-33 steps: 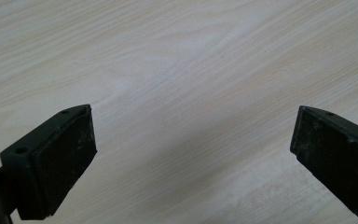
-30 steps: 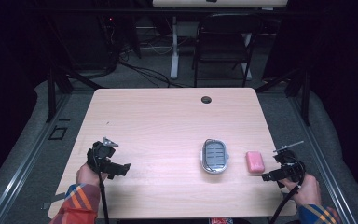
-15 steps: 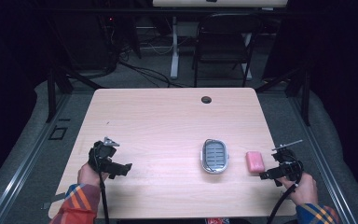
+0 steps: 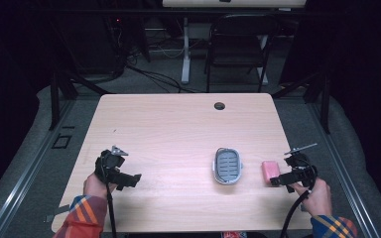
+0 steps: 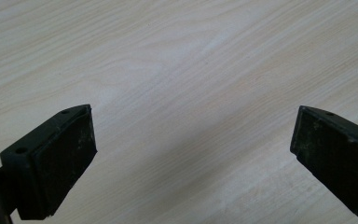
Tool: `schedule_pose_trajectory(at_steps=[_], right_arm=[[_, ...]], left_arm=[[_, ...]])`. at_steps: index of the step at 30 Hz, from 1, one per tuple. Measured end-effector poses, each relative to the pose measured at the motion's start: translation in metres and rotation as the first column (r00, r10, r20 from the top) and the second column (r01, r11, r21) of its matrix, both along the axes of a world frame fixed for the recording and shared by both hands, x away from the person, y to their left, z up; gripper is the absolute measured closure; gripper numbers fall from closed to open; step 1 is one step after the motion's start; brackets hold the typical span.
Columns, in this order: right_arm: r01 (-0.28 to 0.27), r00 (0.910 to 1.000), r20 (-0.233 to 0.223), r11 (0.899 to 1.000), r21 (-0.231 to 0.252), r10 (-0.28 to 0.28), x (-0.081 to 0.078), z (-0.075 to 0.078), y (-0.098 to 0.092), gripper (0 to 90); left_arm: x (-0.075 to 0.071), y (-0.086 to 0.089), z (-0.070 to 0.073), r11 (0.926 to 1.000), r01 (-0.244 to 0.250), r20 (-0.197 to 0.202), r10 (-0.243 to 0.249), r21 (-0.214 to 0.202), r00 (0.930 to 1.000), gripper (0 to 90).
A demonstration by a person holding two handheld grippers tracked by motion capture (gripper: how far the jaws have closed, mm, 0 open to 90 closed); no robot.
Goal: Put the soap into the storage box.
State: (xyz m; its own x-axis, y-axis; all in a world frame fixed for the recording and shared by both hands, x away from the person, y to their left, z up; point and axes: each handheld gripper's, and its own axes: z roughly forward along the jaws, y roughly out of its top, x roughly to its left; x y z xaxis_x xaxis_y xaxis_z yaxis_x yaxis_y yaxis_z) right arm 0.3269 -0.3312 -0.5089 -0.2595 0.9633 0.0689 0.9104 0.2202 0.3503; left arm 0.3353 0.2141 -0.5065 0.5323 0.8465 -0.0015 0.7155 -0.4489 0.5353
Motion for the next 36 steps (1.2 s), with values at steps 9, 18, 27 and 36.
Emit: schedule_pose_trajectory(at_steps=[9,18,27,36], right_arm=[[0.002,1.0,0.002,1.0,0.011,-0.002,0.01,0.001,0.009,0.0],[0.031,0.9994,-0.017,0.999,0.037,-0.031,0.02,-0.002,0.01,0.0],[0.052,0.9977,-0.046,0.998,0.043,-0.051,0.031,-0.009,0.011,0.0],[0.058,0.9961,-0.066,0.998,-0.009,-0.059,0.045,-0.018,0.022,2.3]], left_arm=[[0.0,-0.003,0.0,1.0,0.004,-0.001,-0.004,0.003,1.0,0.1],[0.0,-0.005,0.0,0.9998,0.019,-0.005,-0.019,0.005,0.9998,0.0],[0.001,-0.007,-0.001,0.9996,0.028,-0.009,-0.028,0.007,0.9996,0.1],[0.001,-0.006,-0.002,0.9997,0.026,-0.016,-0.026,0.0,0.9995,0.1]])
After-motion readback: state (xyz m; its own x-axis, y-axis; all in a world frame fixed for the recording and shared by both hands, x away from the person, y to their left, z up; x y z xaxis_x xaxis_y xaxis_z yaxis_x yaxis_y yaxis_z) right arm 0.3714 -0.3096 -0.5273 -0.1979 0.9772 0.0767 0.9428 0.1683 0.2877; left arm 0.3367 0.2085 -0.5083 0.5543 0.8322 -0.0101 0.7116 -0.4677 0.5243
